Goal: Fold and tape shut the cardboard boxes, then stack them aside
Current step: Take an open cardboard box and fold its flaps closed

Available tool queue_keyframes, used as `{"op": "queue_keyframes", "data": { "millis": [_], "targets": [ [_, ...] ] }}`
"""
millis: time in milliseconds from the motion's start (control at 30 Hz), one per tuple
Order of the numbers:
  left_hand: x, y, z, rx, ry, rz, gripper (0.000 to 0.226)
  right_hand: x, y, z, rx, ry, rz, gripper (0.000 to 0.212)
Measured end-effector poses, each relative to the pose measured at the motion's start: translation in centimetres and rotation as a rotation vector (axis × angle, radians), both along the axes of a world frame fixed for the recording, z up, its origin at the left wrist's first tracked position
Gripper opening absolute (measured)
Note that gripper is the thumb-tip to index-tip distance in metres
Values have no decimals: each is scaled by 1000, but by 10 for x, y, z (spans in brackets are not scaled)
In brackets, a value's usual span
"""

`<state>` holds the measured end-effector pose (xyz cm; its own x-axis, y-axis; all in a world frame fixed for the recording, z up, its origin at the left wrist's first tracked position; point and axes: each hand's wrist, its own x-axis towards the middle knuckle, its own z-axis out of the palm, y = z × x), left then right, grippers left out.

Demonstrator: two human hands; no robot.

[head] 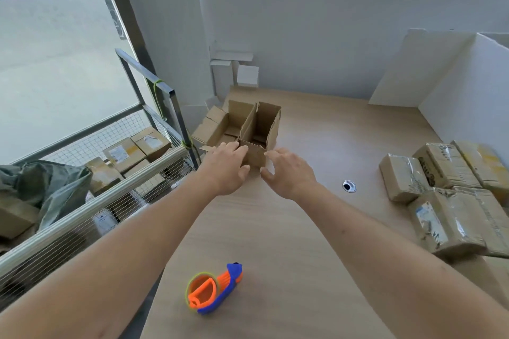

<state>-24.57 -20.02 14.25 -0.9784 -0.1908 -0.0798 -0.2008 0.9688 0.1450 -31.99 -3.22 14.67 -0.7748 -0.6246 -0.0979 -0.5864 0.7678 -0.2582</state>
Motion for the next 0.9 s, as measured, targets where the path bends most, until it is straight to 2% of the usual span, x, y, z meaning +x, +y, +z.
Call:
{"op": "queue_keyframes", "data": {
  "millis": [433,600,667,767,900],
  "targets": [
    [-84,-57,-90,117,-48,73,54,-82,-78,-96,-35,-63,15,32],
    [-108,-84,-120,147,-49,49,45,-108,-113,-116,-31,-36,5,46],
    [-114,-93,-131,151,-36,27,43,-116,-127,-130,13,-7,14,40],
    [-120,-103,-146,158,-48,14,45,-124,-141,-149,97,95,21,19],
    [-120,-111,-154,169,-74,-4,44,-121,-136,-161,116,141,-9,11]
  ]
}}
